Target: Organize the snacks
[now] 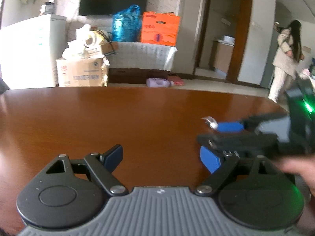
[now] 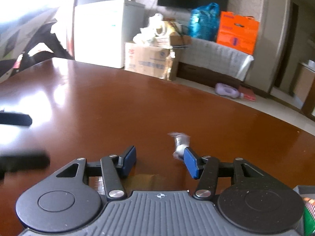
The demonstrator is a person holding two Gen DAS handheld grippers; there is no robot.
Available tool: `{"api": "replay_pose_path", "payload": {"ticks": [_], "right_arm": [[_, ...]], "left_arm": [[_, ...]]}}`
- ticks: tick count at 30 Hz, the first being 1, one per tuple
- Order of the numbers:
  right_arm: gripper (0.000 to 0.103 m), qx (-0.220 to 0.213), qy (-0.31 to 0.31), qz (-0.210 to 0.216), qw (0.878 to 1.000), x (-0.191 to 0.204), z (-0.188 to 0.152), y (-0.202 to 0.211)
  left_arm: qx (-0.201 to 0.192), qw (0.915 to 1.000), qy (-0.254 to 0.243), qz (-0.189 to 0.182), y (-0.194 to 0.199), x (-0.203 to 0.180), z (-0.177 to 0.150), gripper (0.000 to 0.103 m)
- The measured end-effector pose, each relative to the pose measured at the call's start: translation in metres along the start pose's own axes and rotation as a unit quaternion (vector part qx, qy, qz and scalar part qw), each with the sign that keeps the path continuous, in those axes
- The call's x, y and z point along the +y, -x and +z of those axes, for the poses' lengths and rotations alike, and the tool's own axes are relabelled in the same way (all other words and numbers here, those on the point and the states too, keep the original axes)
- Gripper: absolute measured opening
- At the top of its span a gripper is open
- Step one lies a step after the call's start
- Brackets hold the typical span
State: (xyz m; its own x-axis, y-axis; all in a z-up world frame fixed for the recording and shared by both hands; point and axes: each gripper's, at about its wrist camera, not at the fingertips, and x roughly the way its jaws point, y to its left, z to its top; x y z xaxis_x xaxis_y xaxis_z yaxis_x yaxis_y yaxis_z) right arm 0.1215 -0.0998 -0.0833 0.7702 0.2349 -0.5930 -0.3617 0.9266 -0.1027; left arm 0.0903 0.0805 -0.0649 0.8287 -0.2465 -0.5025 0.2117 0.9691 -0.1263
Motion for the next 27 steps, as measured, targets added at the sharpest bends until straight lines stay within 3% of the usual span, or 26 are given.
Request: {"api": "replay_pose_path", "payload": {"ticks": [4, 7, 13, 18, 22, 27], "right_arm": [[0.053, -0.001, 0.017, 0.023, 1.0, 0.021, -0.002, 0.011], [0.053, -0.008, 0.026, 0.002, 1.0, 0.024, -0.003, 0.018], [0.053, -0.014, -0.071, -0.078, 0.994, -0.024, 0.002, 0.014], [0.053, -0.001, -0.109, -0.104, 0.989, -0.057, 0.013, -0.001], [0.053, 0.033, -0.043, -0.139, 0.989, -0.057, 0.017, -0.024], [0.053, 0.01, -0.028, -0.1, 0.995, -0.046, 0.008, -0.024]], "left_arm": [[-0.009, 0.9996, 0.022, 0.013, 0.017, 0.023, 0.006, 0.087], [-0.011, 0.9994, 0.032, 0.012, 0.025, 0.035, 0.007, 0.087], [-0.009, 0.9993, 0.035, 0.001, 0.028, 0.039, 0.007, 0.087], [-0.003, 0.9995, 0.03, -0.003, 0.019, 0.035, 0.003, 0.087], [0.007, 0.9997, 0.025, 0.003, 0.011, 0.033, -0.001, 0.087], [0.007, 0.9997, 0.022, 0.002, 0.008, 0.029, -0.001, 0.087]]}}
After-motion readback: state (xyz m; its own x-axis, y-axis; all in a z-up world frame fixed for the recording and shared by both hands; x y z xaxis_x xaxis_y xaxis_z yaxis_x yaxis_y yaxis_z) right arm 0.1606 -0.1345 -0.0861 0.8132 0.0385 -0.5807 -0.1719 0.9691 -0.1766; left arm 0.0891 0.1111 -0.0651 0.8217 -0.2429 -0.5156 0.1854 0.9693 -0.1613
